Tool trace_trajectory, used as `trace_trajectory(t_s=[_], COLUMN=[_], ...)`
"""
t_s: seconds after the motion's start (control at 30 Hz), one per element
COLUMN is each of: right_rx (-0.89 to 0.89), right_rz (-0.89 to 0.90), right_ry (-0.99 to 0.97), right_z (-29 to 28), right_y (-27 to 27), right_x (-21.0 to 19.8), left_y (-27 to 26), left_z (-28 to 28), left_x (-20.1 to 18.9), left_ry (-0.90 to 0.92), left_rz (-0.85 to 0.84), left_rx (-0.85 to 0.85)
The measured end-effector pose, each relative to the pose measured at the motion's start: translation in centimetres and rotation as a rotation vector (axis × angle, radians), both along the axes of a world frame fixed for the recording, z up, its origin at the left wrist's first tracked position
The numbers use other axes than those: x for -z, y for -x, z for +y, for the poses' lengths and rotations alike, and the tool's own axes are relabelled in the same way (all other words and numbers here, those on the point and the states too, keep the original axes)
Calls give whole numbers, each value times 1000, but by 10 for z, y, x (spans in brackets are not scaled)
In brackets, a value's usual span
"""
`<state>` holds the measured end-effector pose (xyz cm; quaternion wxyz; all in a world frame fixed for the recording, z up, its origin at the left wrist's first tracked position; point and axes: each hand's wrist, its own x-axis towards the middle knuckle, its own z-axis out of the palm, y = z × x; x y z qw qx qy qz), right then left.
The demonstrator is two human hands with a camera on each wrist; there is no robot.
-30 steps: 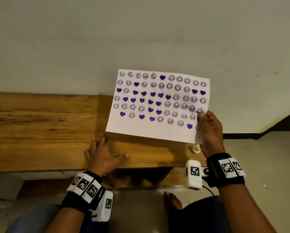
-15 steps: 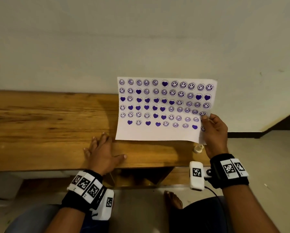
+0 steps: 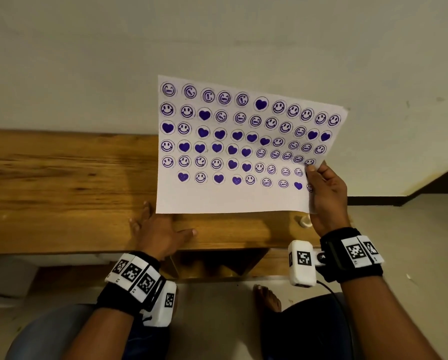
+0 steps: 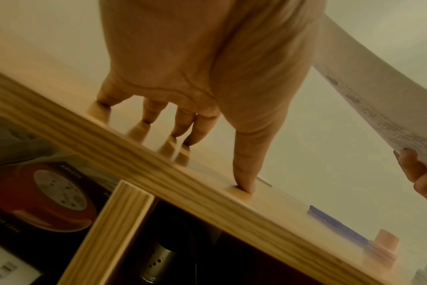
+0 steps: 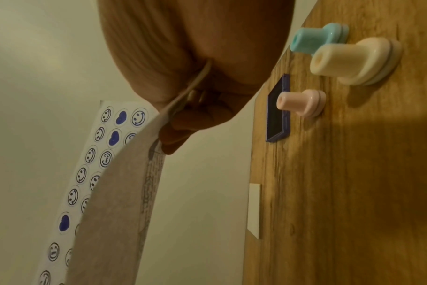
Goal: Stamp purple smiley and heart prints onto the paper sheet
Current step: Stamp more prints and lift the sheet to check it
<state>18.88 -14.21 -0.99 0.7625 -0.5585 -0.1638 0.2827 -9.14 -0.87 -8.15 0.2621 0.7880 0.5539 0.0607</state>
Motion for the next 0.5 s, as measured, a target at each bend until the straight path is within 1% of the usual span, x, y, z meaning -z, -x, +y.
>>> trace_trajectory(t_s=[0.23,0.5], right_rx=[-16,-2], right_rz=[23,26], right_ry=[-12,-12], right_z=[1,1], right_y=[8,9], right_x=[-2,-2], left_y=[1,2], left_z=[4,7], left_x=[9,14], left_ry=[-12,3], left_rz=[-23,12], left_rx=[-21,-6])
